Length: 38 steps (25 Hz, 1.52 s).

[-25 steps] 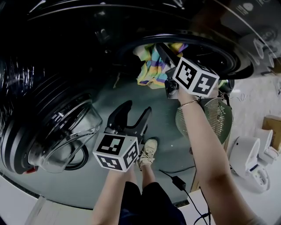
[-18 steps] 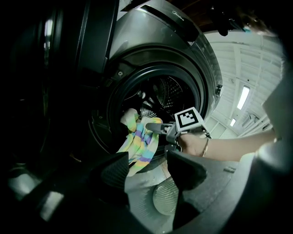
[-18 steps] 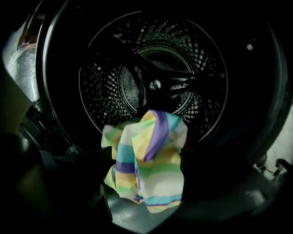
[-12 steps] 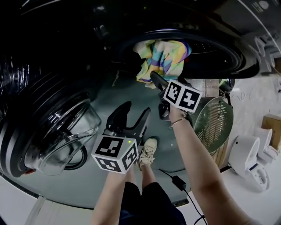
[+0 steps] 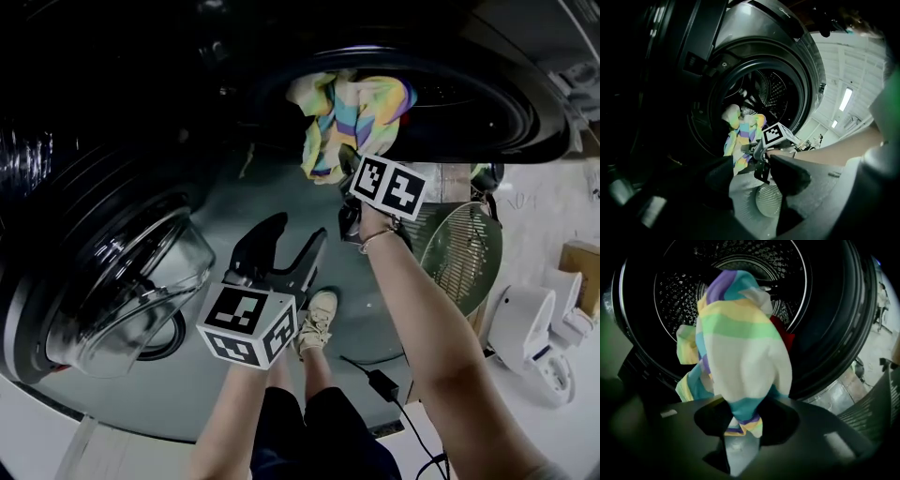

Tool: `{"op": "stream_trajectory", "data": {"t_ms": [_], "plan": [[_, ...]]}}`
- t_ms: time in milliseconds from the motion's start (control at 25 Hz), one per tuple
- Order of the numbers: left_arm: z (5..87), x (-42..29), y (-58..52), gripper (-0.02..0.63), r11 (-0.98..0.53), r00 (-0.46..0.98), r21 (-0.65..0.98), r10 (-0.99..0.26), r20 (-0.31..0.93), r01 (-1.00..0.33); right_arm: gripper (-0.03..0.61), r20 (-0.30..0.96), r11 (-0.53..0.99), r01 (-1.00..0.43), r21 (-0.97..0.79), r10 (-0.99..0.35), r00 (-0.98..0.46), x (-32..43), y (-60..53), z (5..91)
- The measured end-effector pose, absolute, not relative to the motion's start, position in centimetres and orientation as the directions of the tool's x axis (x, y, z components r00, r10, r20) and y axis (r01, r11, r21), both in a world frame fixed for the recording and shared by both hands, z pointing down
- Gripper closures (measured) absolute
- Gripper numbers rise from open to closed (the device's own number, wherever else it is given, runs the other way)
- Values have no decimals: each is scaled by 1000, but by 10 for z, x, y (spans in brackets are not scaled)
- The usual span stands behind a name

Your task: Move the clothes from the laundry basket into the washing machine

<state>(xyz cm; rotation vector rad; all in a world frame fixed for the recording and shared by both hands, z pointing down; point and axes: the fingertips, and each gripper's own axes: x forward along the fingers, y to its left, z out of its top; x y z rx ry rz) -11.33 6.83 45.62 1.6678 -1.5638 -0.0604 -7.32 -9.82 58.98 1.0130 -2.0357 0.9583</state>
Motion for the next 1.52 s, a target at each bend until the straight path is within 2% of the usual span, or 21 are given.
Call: {"op": "stream_trajectory", "data": {"t_ms": [80, 160, 400, 600, 960, 1000, 1040, 1080, 1120, 1200, 1280, 1520], "plan": [[454, -110, 66, 256, 111, 231, 585, -847, 478, -803, 458, 777, 455, -836, -305, -389, -495, -74, -98, 577], [451, -109, 63, 258, 112, 230, 593, -853, 469, -797, 479, 729, 468, -825, -317, -435, -528, -78, -100, 556], [442, -112, 58, 261, 102, 233, 588, -853, 466, -803, 486, 554, 499, -781, -377, -554, -621, -99, -120, 483], [436, -117, 57, 264, 101, 228, 578, -854, 468, -810, 488, 462, 500, -773, -390, -620, -634, -113, -146, 447], [429, -115, 56, 265, 89, 233, 582, -859, 456, -809, 480, 288, 592, -723, -356, -666, -688, -150, -189, 385], [429, -115, 56, 265, 91, 232, 582, -859, 456, -808, 443, 295, 611, -702, -365, -639, -710, -156, -189, 389], [430, -116, 55, 265, 93, 230, 583, -860, 456, -807, 296, 323, 625, -682, -379, -602, -731, -162, -188, 398], [430, -116, 55, 265, 94, 229, 583, -860, 456, -807, 123, 370, 629, -674, -389, -563, -739, -165, -186, 410], [431, -116, 54, 265, 94, 228, 582, -860, 456, -808, 44, 427, 619, -682, -390, -535, -729, -166, -183, 423], [431, -115, 53, 272, 90, 230, 580, -860, 456, -810, -5, 512, 583, -724, -369, -523, -682, -158, -180, 442], [432, -113, 52, 273, 86, 235, 579, -858, 457, -811, -20, 537, 554, -751, -358, -536, -652, -147, -178, 450], [427, -113, 48, 273, 83, 232, 569, -858, 458, -818, -18, 533, 541, -747, -387, -530, -659, -130, -162, 449]]}}
